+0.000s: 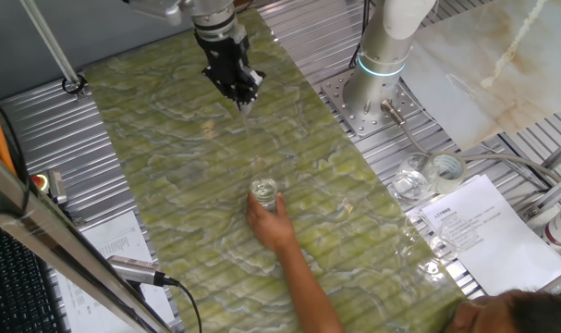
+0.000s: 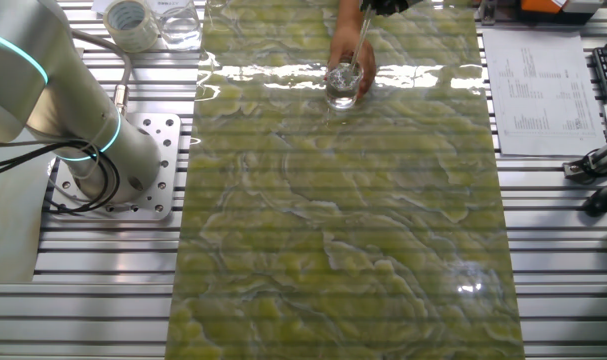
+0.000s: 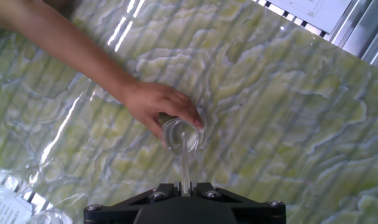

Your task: Stir the beaker with a glass rod

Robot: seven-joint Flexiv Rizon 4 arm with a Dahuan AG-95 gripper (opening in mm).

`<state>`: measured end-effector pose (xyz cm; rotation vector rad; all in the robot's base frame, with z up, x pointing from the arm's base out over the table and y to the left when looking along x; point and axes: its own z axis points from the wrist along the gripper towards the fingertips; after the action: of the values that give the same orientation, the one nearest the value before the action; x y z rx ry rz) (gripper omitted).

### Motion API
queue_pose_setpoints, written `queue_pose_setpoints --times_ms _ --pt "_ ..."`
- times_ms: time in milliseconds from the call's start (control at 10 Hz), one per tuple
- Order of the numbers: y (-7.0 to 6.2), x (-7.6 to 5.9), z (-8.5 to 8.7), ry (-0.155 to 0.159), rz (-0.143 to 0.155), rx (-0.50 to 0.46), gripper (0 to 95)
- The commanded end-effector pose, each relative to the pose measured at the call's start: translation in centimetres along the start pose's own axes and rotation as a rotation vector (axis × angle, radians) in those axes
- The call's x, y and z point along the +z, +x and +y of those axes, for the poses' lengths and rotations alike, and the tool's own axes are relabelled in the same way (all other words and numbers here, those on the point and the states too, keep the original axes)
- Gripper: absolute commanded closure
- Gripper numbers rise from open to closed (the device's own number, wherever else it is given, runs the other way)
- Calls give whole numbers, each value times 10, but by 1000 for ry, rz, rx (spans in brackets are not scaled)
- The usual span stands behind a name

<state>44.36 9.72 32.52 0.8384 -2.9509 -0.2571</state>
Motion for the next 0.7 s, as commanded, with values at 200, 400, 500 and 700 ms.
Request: queue_pose_setpoints --times_ms 200,400,500,700 --pt "0 -1 10 12 12 23 950" --pt "-2 3 19 21 18 39 950" --pt "-2 4 22 30 24 41 950" --pt "-3 5 26 94 35 47 950"
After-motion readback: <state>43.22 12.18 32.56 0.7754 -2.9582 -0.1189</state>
